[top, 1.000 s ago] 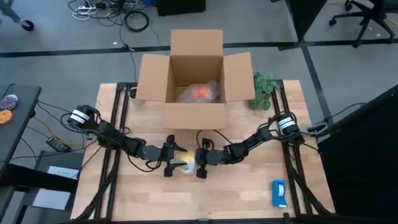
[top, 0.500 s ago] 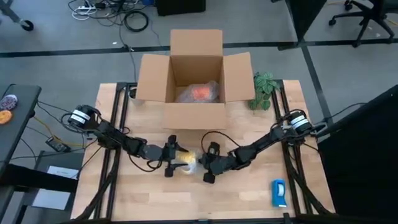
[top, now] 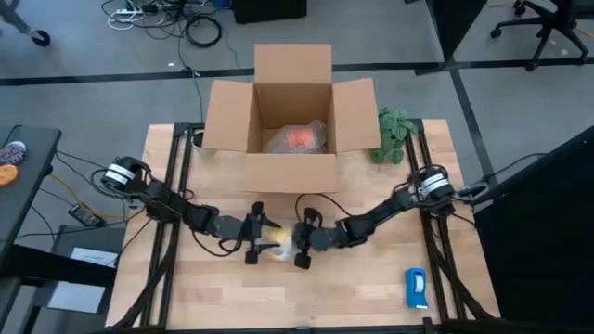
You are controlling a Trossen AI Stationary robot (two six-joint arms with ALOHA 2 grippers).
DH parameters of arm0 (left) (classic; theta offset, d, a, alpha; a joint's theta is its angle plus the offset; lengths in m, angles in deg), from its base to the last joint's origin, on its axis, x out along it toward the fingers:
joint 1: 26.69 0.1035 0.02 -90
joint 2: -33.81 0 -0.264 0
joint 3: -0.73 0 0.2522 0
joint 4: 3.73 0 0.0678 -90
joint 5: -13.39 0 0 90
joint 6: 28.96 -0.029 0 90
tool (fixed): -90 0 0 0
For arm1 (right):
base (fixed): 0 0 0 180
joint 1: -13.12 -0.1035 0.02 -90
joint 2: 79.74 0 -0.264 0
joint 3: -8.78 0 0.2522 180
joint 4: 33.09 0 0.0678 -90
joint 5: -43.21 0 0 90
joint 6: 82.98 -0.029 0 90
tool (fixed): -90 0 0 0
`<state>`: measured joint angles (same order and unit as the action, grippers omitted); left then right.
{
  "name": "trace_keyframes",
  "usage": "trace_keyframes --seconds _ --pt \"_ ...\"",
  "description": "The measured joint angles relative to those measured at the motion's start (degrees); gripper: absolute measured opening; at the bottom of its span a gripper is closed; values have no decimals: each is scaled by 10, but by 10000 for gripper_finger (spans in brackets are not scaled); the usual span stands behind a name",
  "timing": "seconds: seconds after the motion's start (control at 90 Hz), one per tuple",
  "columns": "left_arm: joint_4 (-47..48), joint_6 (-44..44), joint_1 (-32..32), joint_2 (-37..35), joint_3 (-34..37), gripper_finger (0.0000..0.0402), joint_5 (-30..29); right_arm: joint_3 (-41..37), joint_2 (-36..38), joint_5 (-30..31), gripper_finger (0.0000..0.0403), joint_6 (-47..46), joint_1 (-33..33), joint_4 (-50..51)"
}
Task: Wrap mug
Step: Wrap the yellow mug with the bubble wrap
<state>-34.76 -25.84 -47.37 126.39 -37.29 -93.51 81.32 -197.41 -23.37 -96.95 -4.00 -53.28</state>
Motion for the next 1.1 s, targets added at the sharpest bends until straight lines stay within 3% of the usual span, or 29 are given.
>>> trace_keyframes --seconds 0.156,0.289,0.4,0.489,0.589,0.722,0.967,1.1 --pt "1 0 0 0 -2 252 1 0 11 -5 0 3 -1 29" --pt "-8 3 1 -3 -3 255 1 -3 63 7 0 5 -28 143" --pt "-24 5 1 -11 -1 263 2 -3 104 55 0 -5 -56 254" --pt "-24 17 6 -12 -1 268 7 -4 122 80 0 -4 -69 294" --pt "-26 46 18 -9 -1 270 30 -4 130 65 0 -8 -62 304" --pt "-22 59 22 -9 -2 270 37 -4 95 23 0 -10 -33 269" --pt "-24 67 20 -10 -2 271 45 9 -11 2 0 36 -14 24" --pt "-28 70 20 -10 -2 271 45 15 -14 7 0 30 -17 32"
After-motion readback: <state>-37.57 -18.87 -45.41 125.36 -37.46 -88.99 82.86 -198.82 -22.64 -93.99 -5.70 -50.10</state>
